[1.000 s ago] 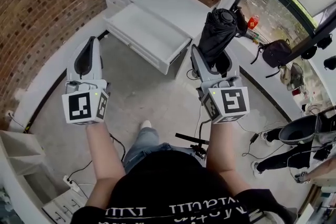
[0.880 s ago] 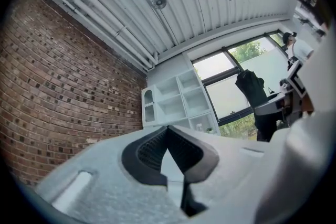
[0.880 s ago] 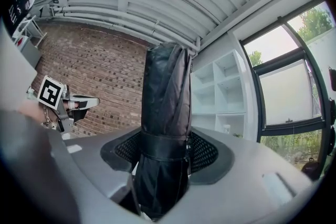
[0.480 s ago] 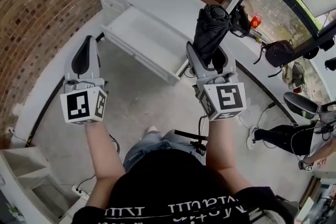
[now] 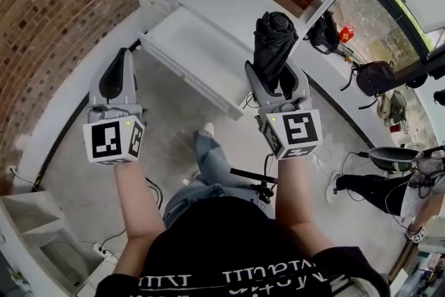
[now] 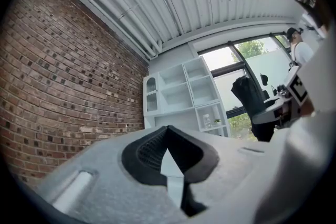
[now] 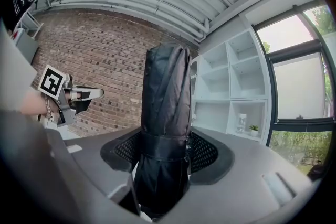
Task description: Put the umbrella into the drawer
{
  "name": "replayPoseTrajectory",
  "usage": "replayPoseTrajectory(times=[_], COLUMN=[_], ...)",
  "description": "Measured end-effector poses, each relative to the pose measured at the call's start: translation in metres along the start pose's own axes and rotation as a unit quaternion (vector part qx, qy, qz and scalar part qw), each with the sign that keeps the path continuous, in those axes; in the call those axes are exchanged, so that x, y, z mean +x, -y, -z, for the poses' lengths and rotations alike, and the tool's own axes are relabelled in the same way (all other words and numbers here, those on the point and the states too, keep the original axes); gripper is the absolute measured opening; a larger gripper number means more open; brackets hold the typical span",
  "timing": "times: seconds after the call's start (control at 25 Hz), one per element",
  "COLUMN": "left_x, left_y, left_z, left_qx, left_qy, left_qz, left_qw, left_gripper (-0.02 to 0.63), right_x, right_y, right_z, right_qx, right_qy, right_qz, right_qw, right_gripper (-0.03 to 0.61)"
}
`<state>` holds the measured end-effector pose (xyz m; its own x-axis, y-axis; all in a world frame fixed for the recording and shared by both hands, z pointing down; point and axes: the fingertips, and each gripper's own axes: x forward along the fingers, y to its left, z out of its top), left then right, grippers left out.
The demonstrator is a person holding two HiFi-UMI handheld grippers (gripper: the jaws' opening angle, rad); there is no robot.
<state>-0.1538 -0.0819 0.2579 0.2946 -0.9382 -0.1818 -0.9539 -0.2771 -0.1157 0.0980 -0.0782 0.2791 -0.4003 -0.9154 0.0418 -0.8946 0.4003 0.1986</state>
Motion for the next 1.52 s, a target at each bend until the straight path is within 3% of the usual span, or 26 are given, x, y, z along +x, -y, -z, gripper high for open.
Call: replayPoseTrajectory(times=[0.52,0.84,1.16,1.52], left_x=[0.101,0.167,0.206,0.226], left_y=[-0.052,-0.084,-0.114,-0.114], left_z=[0.031,0.081,0.128,0.159], left_qx=[0.011,-0.004,-0.022,-0.017], left_qy=[-0.014,-0.063,-0.109,-0.141], left_qz=[-0.013,-0.013,-0.021,-0.003], left_qw=[0.9998,0.9979,0.9936,0.9898], left_gripper=[0.002,0.002,0.002,0.002], right_x=[0.126,0.218,0.277,0.307], right_y=[0.033,0.044,0.019,-0.008], right_z=[0.030,0.093,0.191,0.279], right_qx=[0.015,0.044,0.023,0.020], right_qy=[-0.024,-0.101,-0.216,-0.321], right_qz=[-0.018,-0.047,-0.110,-0.169], right_qw=[0.999,0.993,0.970,0.932], right_gripper=[0.258,0.258,0.258,0.258])
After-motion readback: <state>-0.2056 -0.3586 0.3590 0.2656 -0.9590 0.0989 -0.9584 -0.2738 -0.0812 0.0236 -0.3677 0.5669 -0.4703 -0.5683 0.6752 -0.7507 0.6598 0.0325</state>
